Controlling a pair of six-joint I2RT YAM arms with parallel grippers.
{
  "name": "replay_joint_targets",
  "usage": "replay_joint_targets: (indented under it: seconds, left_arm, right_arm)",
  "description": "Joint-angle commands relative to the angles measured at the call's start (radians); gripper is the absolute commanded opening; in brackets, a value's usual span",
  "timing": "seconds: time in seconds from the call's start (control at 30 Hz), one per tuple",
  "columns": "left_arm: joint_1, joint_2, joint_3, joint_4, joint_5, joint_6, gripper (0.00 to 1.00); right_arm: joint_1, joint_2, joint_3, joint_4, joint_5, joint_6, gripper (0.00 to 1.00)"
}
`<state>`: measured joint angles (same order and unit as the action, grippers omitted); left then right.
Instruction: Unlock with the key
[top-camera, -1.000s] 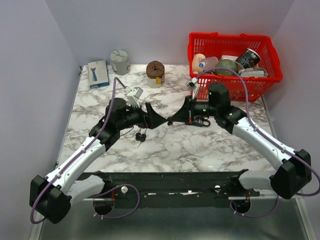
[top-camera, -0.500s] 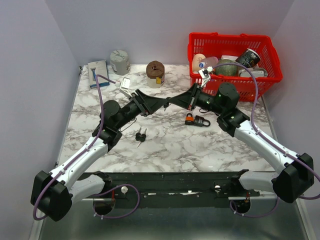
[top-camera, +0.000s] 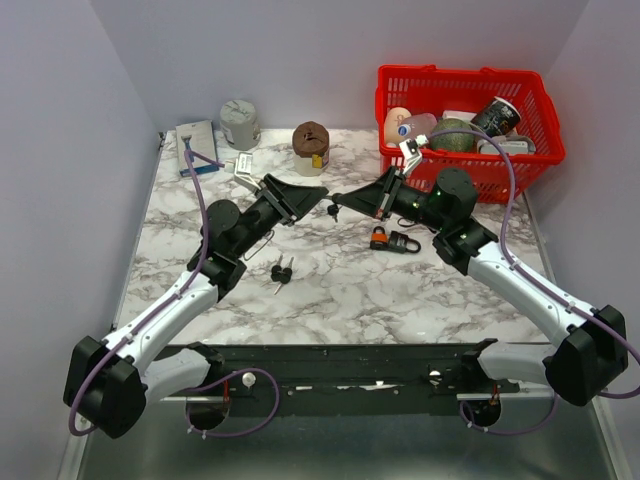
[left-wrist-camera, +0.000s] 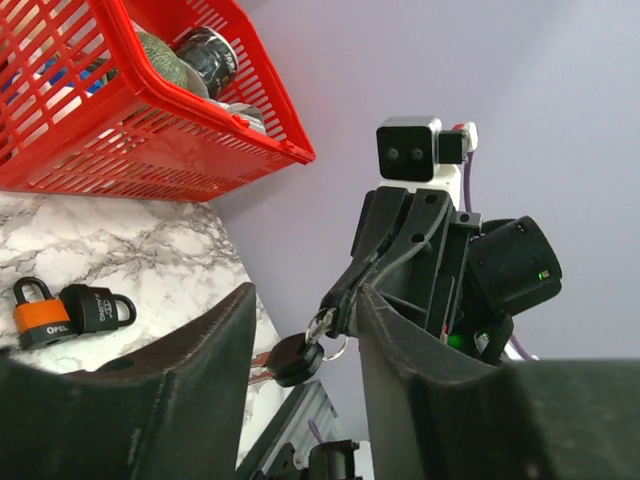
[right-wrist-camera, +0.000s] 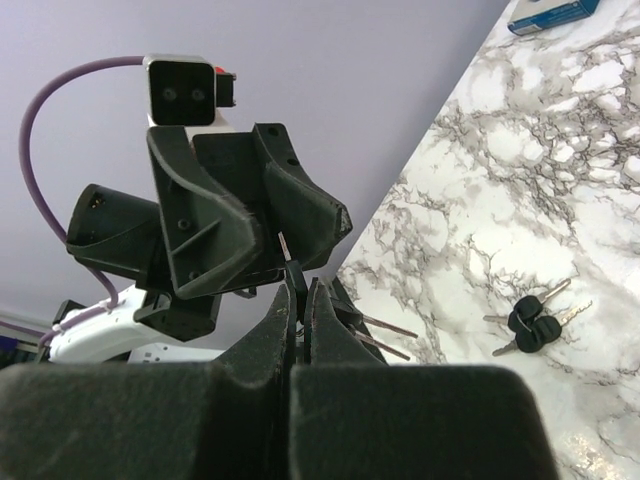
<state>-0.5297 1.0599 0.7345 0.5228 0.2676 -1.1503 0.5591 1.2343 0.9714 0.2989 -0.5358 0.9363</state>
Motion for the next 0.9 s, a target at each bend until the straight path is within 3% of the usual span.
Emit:
replay_joint_targets:
  seconds: [0.0,0.27,0.43,0.53,0.77,0.87]
  left_arm:
    - [0.0,0.028,0.016,0.031,-0.033,-0.005,0.43]
    - [0.0,0.08,0.059,0.0,0.007,-0.019,0.01]
    - [0.0,0.087,0.062,-0.038,0.005,-0.017,0.0]
    - [0.002,0.11,0.077,-0.076,0.016,-0.005,0.0]
    - [0.027,0.218,0.15,-0.06,0.172,0.024,0.0]
    - [0.04,0.245,0.189,-0.081,0.248,0.061,0.0]
  right_arm:
    - [-0.001,0.008,0.003,0.034,0.008,0.01,0.01]
    - [-0.002,0.021,0.004,0.031,0.0,0.009,0.01]
    - [-0.004,0.031,0.012,-0.017,0.003,-0.013,0.01]
    - [-0.013,0.03,0.023,-0.059,0.005,-0.034,0.12]
    - [-0.082,-0.051,0.001,-0.136,0.02,-0.106,0.67]
    - [-0.149,-0.087,-0.008,-0.182,-0.032,-0.161,0.73]
